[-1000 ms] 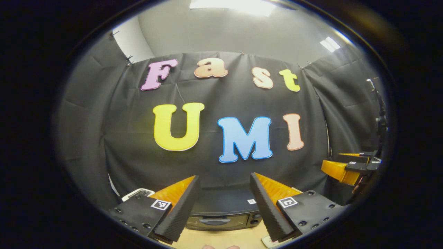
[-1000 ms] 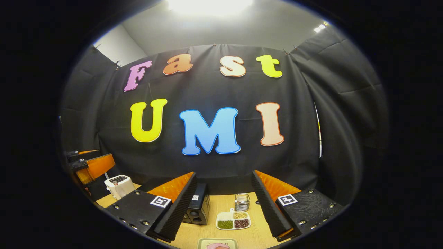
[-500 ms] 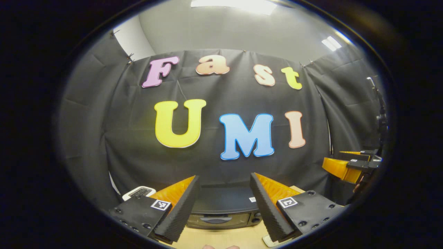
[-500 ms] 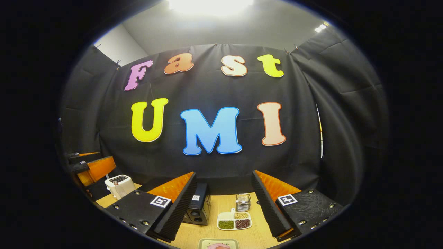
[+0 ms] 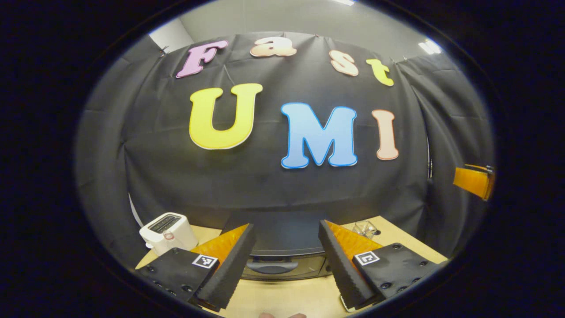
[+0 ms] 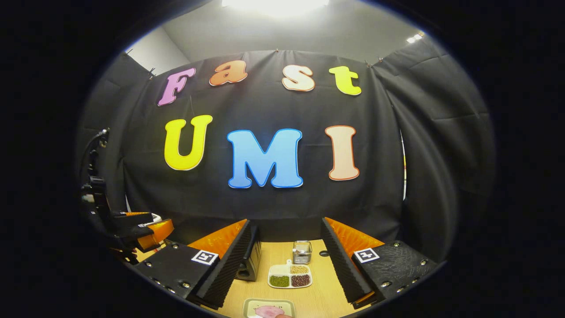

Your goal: Open the electric oven with the left hand, put the food in, and close the electric oven.

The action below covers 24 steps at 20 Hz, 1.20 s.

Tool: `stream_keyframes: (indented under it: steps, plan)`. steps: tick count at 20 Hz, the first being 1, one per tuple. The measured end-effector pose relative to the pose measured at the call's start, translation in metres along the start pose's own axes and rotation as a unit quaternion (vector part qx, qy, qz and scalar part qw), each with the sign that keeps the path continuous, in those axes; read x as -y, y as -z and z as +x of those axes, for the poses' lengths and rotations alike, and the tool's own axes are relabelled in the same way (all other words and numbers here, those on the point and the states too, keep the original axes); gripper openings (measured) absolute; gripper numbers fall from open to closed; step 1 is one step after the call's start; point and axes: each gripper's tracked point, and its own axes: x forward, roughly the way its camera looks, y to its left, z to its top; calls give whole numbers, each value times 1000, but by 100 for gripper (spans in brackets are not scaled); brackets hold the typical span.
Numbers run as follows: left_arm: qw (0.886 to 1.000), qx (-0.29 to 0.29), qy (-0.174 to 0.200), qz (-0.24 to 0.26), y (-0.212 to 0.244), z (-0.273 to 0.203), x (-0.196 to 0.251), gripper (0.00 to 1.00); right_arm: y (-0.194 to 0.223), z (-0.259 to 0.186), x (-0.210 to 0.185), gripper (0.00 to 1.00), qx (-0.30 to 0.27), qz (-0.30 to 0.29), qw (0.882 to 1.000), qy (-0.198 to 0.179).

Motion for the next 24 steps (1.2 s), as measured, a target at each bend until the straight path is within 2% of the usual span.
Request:
stream_keyframes:
  steps: [2,6,10,12,14,17,19,21,23,24]
  plan:
    - [1000,-31,-1,-2,28,23,-4,92,4,2,2,96,-7,-1,1000,2]
    - [997,-74,-9,10,73,65,-12,92,7,8,5,96,-13,-6,1000,9]
    - [994,-109,-11,11,106,92,-20,100,8,8,10,96,-16,-10,1000,22]
    - [992,-128,-18,13,123,101,-24,100,11,8,14,96,-20,-9,999,28]
    - [990,-135,-24,21,134,98,-25,97,12,7,16,96,-23,-7,999,33]
    - [991,-132,-24,4,141,91,-26,97,13,9,16,96,-23,0,999,36]
    - [991,-132,-23,10,144,83,-24,100,13,9,13,96,-22,4,999,33]
    - [991,-134,-22,7,147,75,-24,95,11,8,9,96,-20,4,999,28]
    - [990,-139,-24,1,153,63,-23,100,10,6,6,96,-17,2,1000,25]
    - [990,-141,-24,4,157,58,-22,98,10,5,5,96,-17,2,1000,23]
